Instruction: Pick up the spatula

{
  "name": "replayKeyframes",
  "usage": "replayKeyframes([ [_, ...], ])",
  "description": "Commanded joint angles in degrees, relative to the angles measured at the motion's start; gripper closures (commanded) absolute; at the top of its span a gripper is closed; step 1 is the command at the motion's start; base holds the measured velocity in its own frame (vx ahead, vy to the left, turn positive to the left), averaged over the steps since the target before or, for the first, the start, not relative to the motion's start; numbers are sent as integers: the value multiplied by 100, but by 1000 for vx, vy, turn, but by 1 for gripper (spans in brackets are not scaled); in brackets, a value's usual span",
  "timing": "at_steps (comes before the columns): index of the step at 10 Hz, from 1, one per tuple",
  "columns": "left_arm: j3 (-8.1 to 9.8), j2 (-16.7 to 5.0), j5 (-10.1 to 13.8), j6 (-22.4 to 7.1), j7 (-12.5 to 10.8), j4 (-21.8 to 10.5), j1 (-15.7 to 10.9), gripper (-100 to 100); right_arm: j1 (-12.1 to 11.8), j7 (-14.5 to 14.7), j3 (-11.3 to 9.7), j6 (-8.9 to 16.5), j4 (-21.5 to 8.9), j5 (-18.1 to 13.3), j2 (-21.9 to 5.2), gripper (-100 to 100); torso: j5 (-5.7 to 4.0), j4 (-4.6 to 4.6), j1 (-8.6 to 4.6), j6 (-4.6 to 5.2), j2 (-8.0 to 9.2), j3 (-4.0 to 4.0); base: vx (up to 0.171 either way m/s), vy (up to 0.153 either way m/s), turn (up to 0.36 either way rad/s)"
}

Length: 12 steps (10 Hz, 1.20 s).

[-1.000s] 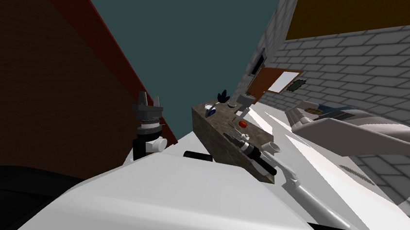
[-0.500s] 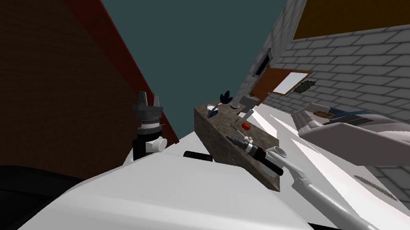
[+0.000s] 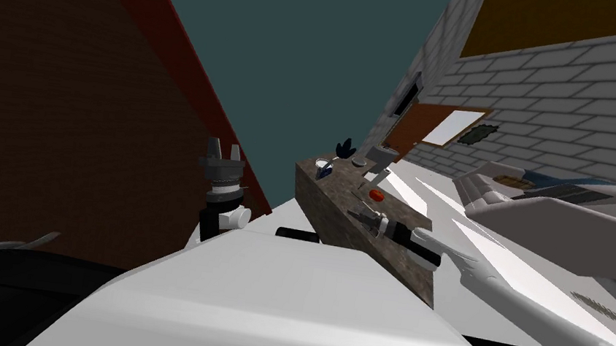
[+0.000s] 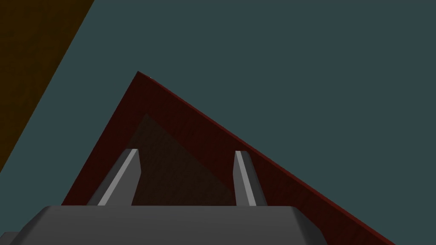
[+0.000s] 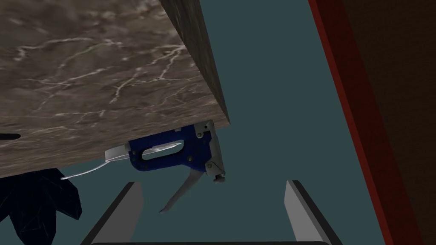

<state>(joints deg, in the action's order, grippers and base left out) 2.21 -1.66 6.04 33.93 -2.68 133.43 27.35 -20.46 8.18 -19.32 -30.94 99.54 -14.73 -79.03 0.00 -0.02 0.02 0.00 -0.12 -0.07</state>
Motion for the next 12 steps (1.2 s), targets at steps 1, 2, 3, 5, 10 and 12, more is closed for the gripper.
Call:
replayKeyframes([
  [1,0,0,0,0,0,0,0,0,-38,-3,-44,37,-78,-56,-166,-100,0,0,0,0,0,0,21,-3,68],
  [2,1,0,0,0,0,0,1,0,-50,-45,-120,16,-309,-142,-420,-100,-1,1,-1,5,2,1,29,0,140],
  [3,0,0,0,0,0,0,0,0,-50,-45,-120,16,-309,-142,-428,-100,0,0,-1,2,1,1,26,-5,82],
  [5,0,0,0,0,0,0,0,0,-91,-141,-267,-38,-704,-306,-850,-100,-1,0,-3,1,-1,-1,39,-7,198],
  [10,1,0,0,0,0,0,1,0,-200,-307,-480,-146,-1369,-529,-1385,-100,-1,-1,-1,7,-4,-2,38,-6,138],
  [12,0,0,0,0,0,0,1,0,-297,-423,-615,-230,-1725,-661,-1606,-100,-2,-1,-3,2,-5,-3,41,-8,231],
])
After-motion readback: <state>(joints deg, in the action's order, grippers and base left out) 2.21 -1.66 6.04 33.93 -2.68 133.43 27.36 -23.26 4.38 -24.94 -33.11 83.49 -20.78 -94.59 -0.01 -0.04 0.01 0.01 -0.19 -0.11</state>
